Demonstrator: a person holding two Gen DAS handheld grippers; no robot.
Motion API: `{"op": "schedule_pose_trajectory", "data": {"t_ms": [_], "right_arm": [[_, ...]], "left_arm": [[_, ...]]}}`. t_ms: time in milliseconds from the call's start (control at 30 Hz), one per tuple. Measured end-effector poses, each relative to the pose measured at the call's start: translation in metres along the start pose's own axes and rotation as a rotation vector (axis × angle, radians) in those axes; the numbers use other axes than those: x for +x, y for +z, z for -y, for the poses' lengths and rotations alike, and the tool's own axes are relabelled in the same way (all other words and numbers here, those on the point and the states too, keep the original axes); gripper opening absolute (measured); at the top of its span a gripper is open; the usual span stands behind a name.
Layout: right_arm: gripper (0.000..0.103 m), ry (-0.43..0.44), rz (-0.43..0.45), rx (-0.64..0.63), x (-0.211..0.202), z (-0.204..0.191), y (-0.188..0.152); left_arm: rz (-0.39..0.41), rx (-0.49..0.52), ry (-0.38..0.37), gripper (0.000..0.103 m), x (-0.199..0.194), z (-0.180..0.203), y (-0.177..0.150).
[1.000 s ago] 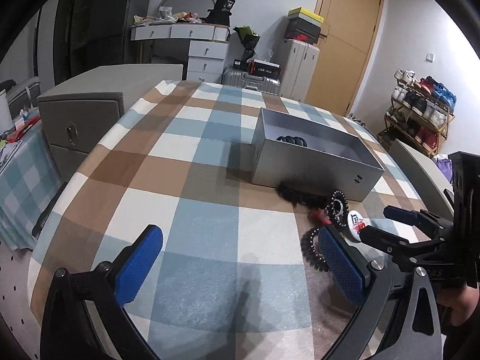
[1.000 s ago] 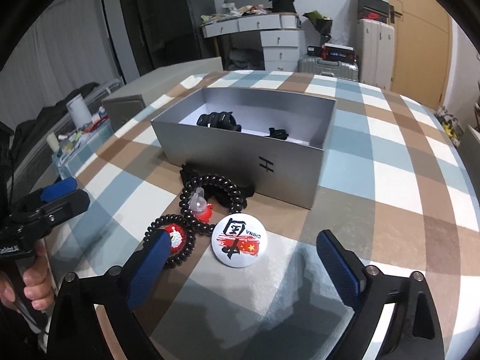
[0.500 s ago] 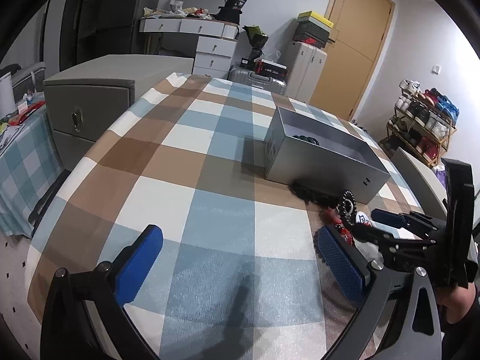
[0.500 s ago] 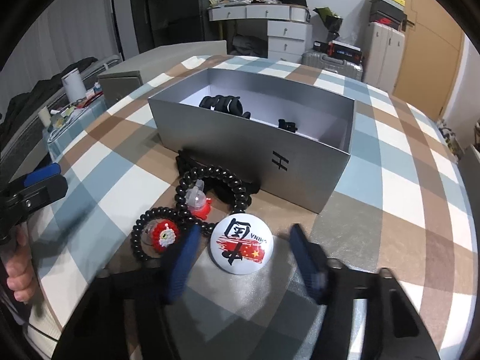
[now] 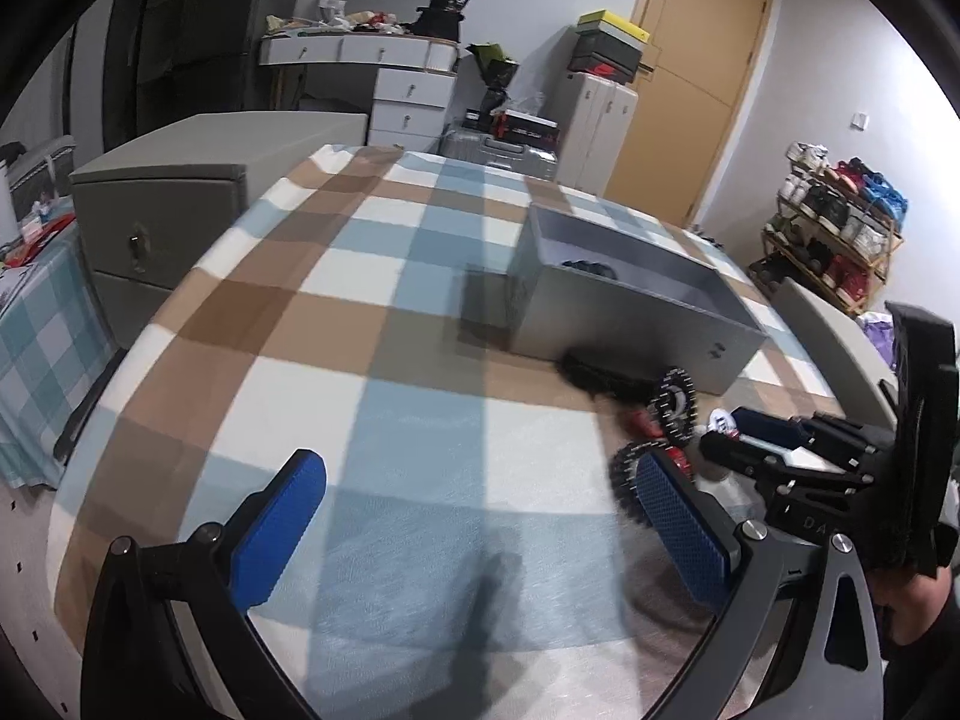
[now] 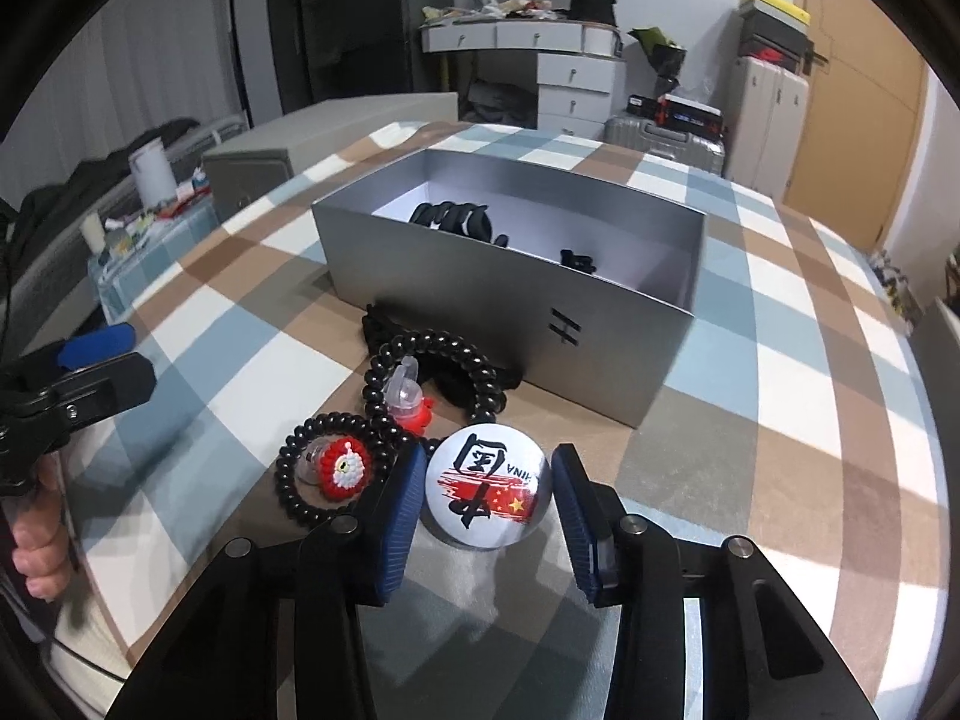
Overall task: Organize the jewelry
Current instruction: 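Move the right tool to the red-printed white badge and close on it, then grasp the black bead bracelet with red charm with the left tool while the right tool holds the badge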
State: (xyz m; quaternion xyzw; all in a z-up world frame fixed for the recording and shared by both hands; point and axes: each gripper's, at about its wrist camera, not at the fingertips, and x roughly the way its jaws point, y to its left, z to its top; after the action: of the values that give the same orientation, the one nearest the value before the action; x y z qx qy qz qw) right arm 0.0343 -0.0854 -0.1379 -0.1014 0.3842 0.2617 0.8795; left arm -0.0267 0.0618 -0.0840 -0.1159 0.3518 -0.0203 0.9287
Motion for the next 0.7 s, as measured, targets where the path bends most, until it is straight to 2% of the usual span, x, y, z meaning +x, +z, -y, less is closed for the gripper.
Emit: {"op": "schedule_pose_trajectory", "data": {"t_ms": [267, 500, 533, 633, 700], "right_arm": [[0.042, 0.029, 0.053, 0.098, -0.016, 0.025, -0.006], [0.042, 0.069, 0.088, 0.125, -0.025, 0.029, -0.011], [0.042, 0.080, 0.087, 0.130, -0.026, 0.030, -0.011], [0.042, 0.083, 0.086, 0.132, -0.027, 0.033, -0.013], [0.042, 0.090, 0.093, 0.142, -0.029, 0.035, -0.014]], "left_arm": [[-0.023, 0.104, -0.079, 0.101, 0.010, 0.034, 0.009], [-0.094, 0.212, -0.118, 0.101, 0.029, 0.060, 0.008], [-0.101, 0.221, -0.117, 0.099, 0.031, 0.062, 0.008], [-0.131, 0.247, -0.127, 0.079, 0.037, 0.068, 0.009], [-0.153, 0.246, -0.128, 0.071, 0.041, 0.069, 0.010]]}}
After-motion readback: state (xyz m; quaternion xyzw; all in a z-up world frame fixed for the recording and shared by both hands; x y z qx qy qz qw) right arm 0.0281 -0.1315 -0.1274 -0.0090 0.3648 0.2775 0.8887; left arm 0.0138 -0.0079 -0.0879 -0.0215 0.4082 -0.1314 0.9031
